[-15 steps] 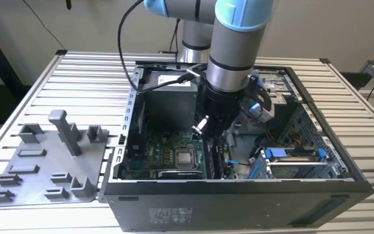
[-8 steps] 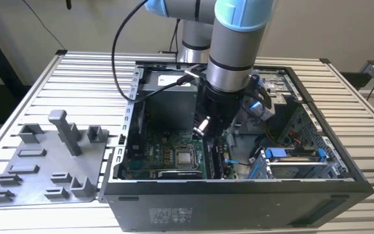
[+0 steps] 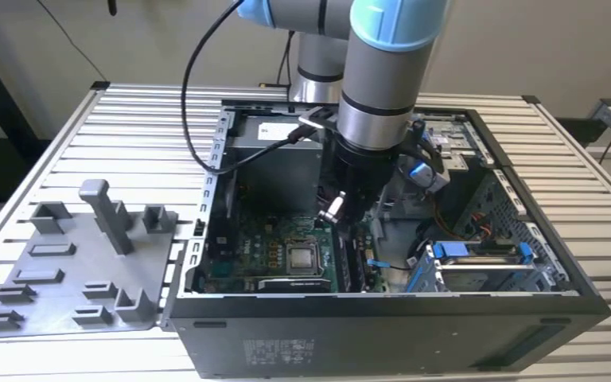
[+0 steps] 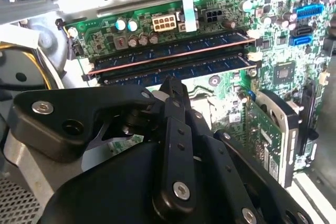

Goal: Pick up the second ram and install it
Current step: 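Press down the second ram until it locks into place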

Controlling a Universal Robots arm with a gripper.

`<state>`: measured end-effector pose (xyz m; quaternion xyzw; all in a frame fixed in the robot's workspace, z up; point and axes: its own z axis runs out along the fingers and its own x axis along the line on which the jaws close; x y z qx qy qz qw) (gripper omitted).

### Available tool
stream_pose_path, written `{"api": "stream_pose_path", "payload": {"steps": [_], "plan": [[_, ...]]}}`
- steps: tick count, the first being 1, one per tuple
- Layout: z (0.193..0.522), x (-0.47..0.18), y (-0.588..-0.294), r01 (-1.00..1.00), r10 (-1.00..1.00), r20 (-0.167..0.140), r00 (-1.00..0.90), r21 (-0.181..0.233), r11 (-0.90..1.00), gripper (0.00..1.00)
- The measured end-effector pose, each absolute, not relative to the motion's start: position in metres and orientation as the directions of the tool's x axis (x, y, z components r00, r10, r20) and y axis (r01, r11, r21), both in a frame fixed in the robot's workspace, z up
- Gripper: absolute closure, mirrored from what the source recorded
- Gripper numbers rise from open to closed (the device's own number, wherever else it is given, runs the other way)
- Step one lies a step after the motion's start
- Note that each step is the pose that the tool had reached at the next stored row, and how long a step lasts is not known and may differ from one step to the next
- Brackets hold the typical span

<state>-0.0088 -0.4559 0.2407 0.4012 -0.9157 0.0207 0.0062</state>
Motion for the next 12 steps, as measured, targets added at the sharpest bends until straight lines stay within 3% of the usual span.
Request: {"api": "stream_pose_path", "payload": {"steps": [12], "plan": [[0.2406, -0.0091, -0.4559, -0.834, -0.834, 0.028, -0.552, -0.033, 0.551, 0.89]]}}
